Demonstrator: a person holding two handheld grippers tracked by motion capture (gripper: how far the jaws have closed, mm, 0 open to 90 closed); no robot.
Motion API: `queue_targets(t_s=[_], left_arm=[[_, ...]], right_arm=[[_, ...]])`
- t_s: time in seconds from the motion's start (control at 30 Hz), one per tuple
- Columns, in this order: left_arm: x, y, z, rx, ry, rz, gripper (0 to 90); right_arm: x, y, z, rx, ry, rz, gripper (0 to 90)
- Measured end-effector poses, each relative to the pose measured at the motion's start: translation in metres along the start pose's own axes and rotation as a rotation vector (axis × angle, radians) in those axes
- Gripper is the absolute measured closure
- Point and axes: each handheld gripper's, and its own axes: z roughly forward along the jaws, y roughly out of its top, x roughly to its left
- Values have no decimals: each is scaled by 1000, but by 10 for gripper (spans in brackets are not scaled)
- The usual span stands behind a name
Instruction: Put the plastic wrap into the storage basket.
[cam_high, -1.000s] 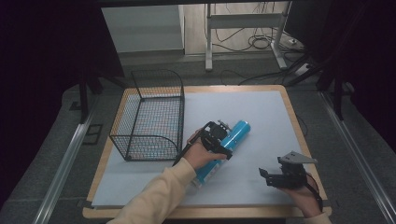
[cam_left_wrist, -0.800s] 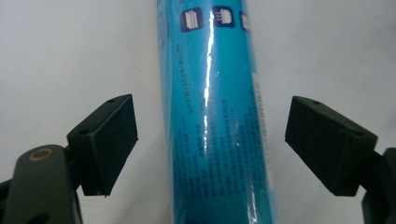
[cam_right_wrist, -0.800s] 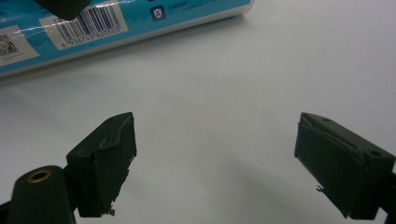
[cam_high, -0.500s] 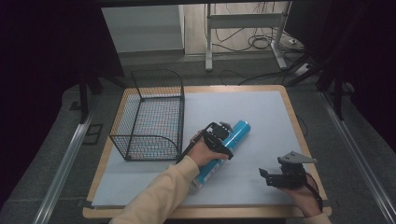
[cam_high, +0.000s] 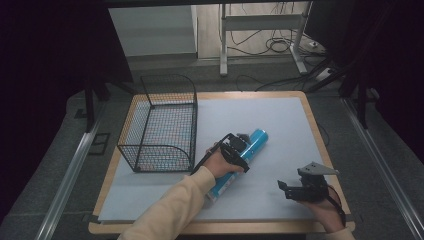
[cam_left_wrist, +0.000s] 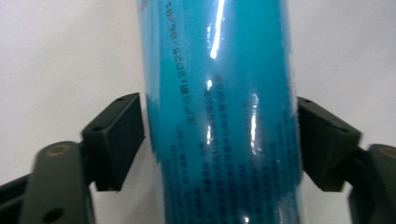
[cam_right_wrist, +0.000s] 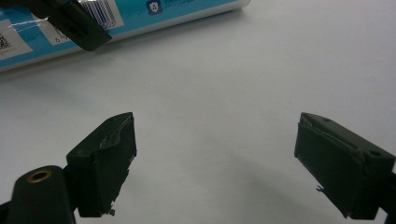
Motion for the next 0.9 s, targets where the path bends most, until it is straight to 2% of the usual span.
queue_targets(t_s=[0.07, 0.33, 0.43, 0.5, 0.6, 0.9], left_arm=[[-1, 0, 0, 1, 1, 4, 292], [2, 2, -2, 17, -17, -18, 303], [3, 3, -4, 31, -4, 1, 307], [2, 4, -5, 30, -4, -2, 308], [4, 5, -11, 21, -18, -7, 309], [4, 9, -31, 9, -28, 28, 311]], right_arm=[[0, 0, 0, 1, 0, -1, 128], [0, 0, 0, 4, -3, 0, 128], [-1, 0, 0, 1, -5, -2, 129], [-1, 0, -1, 0, -5, 0, 130], [-1, 0, -1, -1, -4, 2, 130], [-2, 0, -1, -1, -9, 2, 131]])
